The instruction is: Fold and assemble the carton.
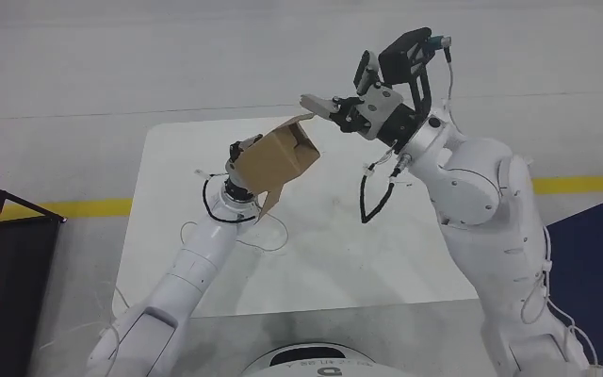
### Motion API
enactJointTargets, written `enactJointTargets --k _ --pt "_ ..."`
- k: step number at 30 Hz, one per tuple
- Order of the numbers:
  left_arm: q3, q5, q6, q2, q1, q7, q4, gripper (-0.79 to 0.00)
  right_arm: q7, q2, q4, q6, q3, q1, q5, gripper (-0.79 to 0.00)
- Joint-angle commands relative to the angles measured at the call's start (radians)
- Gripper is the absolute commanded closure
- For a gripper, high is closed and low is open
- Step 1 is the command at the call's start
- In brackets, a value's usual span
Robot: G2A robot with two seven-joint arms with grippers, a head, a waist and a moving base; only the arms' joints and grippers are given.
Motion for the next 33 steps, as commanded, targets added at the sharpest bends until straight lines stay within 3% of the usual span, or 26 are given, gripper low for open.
enactJointTargets --k 1,6,12,21,33 --pt "-0.001 0.001 0.0 0.0 -0.001 0.0 -0.004 0.0 0.075 -0.001 0.021 0.003 -0.022 0.041 -0.008 -0.785" --pt "-0.006 0.003 0.0 0.001 0.003 0.0 -0.012 0.0 0.209 0.002 0.039 -0.008 -0.039 0.078 0.016 -0.785" --pt "-0.014 0.005 0.0 0.001 0.008 0.0 -0.013 0.0 0.304 0.013 0.0 -0.015 -0.009 0.035 0.068 -0.785" --pt "-0.008 0.0 0.0 -0.003 0.0 0.0 -0.004 0.0 0.264 0.019 0.034 -0.032 -0.014 -0.013 0.071 -0.785" --pt "0.003 -0.004 0.0 -0.002 -0.006 0.0 0.003 0.0 0.243 0.016 0.076 -0.038 -0.072 0.002 0.071 -0.785"
